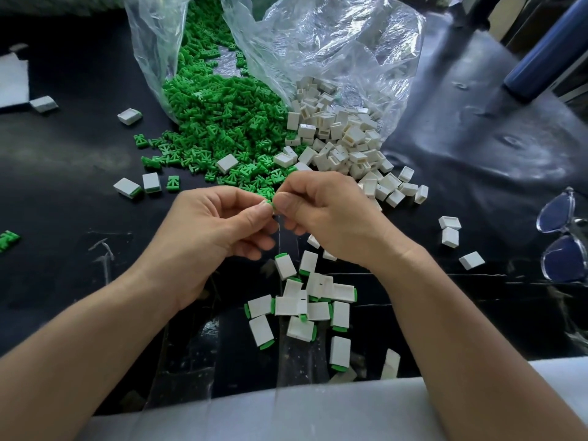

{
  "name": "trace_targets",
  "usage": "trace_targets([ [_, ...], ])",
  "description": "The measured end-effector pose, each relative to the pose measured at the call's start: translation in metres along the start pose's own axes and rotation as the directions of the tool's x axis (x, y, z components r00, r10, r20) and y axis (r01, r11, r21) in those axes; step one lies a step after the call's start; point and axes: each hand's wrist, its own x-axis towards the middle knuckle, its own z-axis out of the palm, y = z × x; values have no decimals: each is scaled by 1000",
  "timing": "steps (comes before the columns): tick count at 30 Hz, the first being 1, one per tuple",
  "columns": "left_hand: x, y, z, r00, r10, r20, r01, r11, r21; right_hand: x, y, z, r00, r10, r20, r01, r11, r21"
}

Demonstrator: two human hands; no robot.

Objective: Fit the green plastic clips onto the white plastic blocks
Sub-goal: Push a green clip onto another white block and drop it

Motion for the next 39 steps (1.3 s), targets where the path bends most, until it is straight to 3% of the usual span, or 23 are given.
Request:
trace_targets([
  [6, -5, 3, 0, 995, 93, 37, -98, 983, 153, -2, -2, -4, 994, 4, 107, 11, 990, -140],
  [15, -6, -1, -3, 983, 158, 98, -183, 915, 360, -2, -3, -3, 985, -45, 166, 101, 933, -346],
  [17, -5, 0, -3, 982, 159, 99, -183, 922, 341, -2, -3, -2, 987, -62, 148, 110, 934, -340],
  [20, -2, 3, -3, 987, 156, 49, -162, 969, 185, -2, -2, -1, 999, -45, 25, 48, 988, -148],
  [23, -1, 4, -1, 987, 158, 6, -158, 984, 86, -2, -1, -3, 998, 61, -2, -60, 989, 138],
  [26, -1, 4, 0, 984, 176, -24, -175, 983, 49, 0, -1, -7, 984, 172, 53, -179, 915, 362],
  [28, -1, 5, 1, 982, 186, -24, -186, 983, 0, 0, -1, -4, 964, 205, 170, -262, 843, 469],
  [33, -4, 7, 0, 981, 194, 9, -193, 979, -58, 0, -8, 11, 906, 108, 409, -364, 691, 624],
  [39, -6, 8, 1, 970, 233, 66, -225, 969, -106, -1, -10, 12, 899, 113, 423, -396, 621, 676],
])
